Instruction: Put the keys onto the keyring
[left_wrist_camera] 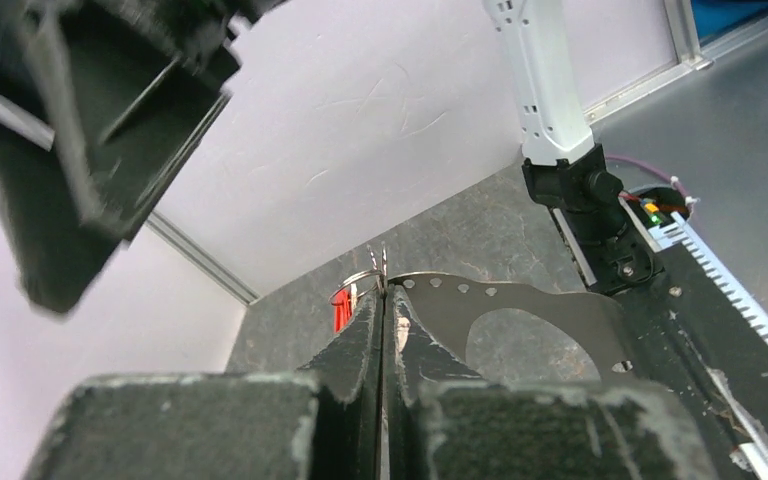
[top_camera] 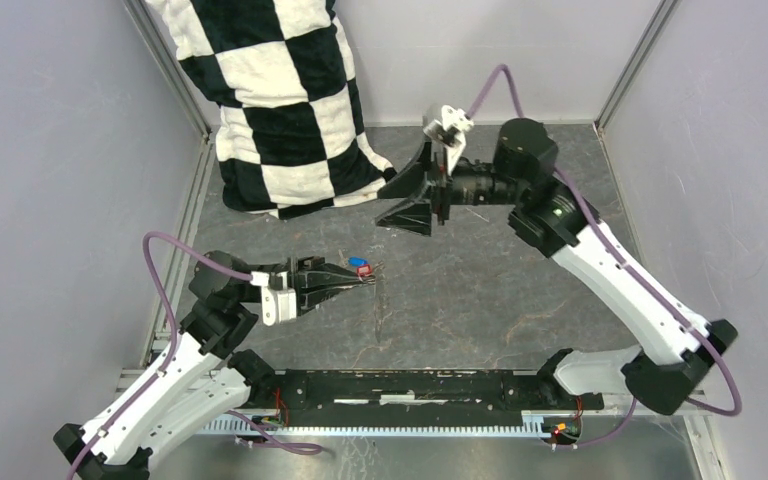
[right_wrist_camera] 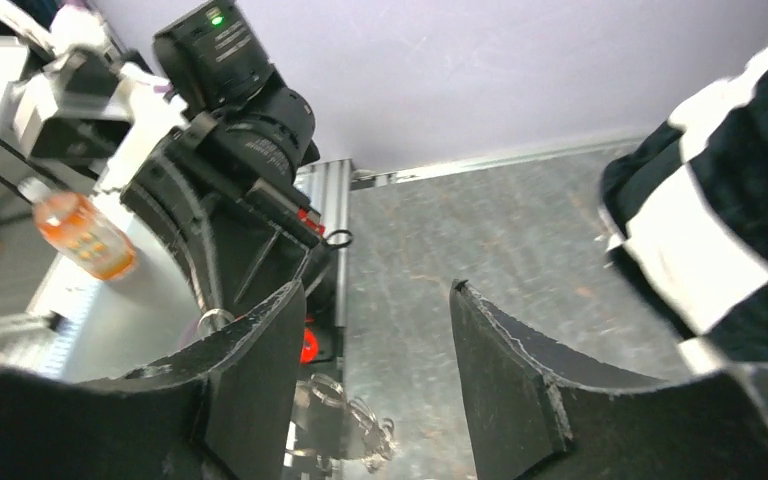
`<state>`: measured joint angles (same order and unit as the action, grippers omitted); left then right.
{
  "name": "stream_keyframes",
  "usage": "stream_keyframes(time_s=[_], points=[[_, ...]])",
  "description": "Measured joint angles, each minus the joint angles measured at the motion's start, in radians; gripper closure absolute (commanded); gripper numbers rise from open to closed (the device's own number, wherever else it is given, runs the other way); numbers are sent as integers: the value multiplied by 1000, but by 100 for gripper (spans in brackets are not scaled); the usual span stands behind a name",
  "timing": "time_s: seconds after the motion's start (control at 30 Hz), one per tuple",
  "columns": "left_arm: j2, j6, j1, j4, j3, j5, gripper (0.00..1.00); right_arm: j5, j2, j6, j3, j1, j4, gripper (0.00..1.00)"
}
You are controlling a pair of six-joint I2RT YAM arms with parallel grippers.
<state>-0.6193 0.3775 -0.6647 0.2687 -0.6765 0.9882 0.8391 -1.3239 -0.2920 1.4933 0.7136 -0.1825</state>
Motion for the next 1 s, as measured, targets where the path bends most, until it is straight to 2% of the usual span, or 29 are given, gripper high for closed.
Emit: stream_keyframes(time_s=[0.3,0.53,0.73,1.0], points=[[-15,-176,0,80,0,-80,98,42,209,459,-40,22,-127,49],[-24,-194,0,96,0,-97,98,30,167,689,-37,177,-251,54],[-24,-194,0,98,0,-97,98,-30,143,768,-37,236,-319,57],[-21,-194,0,97,0,-97,98,-75,138,791,-26,262,-333,67]])
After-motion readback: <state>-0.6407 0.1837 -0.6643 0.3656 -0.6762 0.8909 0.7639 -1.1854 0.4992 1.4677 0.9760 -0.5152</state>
